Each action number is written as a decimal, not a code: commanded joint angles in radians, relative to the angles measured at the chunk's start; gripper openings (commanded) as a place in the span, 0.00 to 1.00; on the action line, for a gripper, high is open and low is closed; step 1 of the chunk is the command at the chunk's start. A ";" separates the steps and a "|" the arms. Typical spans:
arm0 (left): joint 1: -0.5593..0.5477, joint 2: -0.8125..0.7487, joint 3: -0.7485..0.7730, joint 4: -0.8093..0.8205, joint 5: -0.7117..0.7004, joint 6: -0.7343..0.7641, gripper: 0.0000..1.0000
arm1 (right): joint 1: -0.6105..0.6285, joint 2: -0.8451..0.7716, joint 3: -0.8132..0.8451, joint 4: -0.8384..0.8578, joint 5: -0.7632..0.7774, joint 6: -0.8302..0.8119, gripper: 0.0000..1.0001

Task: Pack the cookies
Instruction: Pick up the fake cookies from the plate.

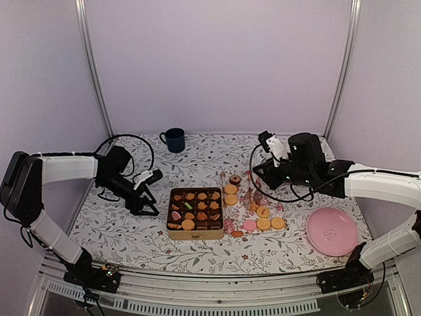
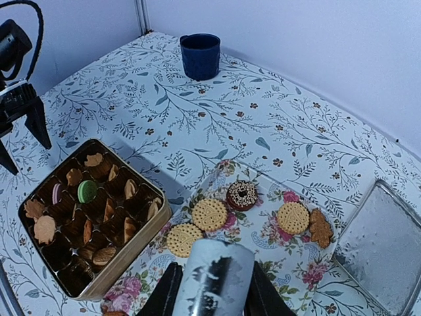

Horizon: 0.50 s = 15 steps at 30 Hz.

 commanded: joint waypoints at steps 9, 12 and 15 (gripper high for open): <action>0.022 -0.011 0.021 -0.002 -0.004 0.015 0.79 | 0.159 -0.013 0.233 -0.094 0.072 -0.055 0.06; 0.025 -0.011 0.019 -0.002 -0.001 0.016 0.79 | 0.222 -0.005 0.262 -0.090 0.085 -0.037 0.06; 0.028 -0.010 0.015 -0.002 -0.006 0.020 0.79 | 0.285 0.014 0.274 -0.064 0.081 -0.011 0.06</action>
